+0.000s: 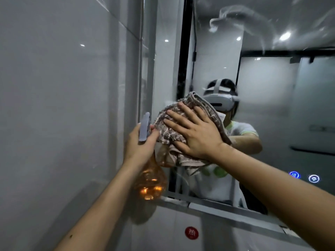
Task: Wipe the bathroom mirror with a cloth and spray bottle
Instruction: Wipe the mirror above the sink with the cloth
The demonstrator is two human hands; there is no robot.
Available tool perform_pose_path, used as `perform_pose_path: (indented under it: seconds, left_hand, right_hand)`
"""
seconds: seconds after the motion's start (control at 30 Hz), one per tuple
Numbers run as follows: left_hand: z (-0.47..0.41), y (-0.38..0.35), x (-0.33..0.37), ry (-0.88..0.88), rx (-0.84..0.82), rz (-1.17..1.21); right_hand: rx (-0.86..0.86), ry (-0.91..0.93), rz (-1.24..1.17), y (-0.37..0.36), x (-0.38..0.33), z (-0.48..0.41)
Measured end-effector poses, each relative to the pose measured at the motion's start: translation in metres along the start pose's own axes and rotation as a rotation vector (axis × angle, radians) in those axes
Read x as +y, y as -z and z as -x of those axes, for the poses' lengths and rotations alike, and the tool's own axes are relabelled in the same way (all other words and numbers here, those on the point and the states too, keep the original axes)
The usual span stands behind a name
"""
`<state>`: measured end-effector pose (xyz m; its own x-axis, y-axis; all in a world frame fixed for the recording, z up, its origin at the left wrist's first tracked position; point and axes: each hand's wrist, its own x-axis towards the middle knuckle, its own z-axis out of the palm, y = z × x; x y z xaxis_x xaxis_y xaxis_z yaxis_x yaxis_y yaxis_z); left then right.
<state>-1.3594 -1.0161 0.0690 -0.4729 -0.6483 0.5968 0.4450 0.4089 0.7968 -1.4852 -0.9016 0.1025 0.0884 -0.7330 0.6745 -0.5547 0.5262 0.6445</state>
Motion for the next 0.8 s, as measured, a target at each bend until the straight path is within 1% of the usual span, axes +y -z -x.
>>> perform_pose_path:
  seconds: [0.13,0.3,0.4,0.53,0.6,0.7,0.8]
  left_hand:
    - [-0.013,-0.011,0.018,0.007,-0.041,-0.004]
    - [-0.032,-0.034,0.049,-0.115,0.084,-0.044]
    - [-0.034,-0.049,0.067,-0.132,0.087,-0.003]
    - [-0.033,-0.064,0.083,-0.089,0.081,0.063]
    - [-0.032,-0.07,0.091,-0.094,0.074,0.083]
    - [-0.028,-0.08,0.103,-0.134,0.033,0.082]
    - [-0.022,-0.093,0.119,-0.19,0.045,0.048]
  right_hand:
    - [-0.008,-0.068,0.002,0.018,0.035,-0.032]
    - [-0.001,-0.176,0.035,0.038,0.062,-0.052]
    - [-0.008,-0.24,0.015,0.049,0.081,-0.056]
    - [-0.006,-0.258,-0.026,0.058,0.101,-0.049]
    - [0.006,-0.284,-0.034,0.062,0.111,-0.038]
    - [0.029,-0.328,0.004,0.066,0.132,-0.016]
    - [0.06,-0.407,0.06,0.073,0.15,0.007]
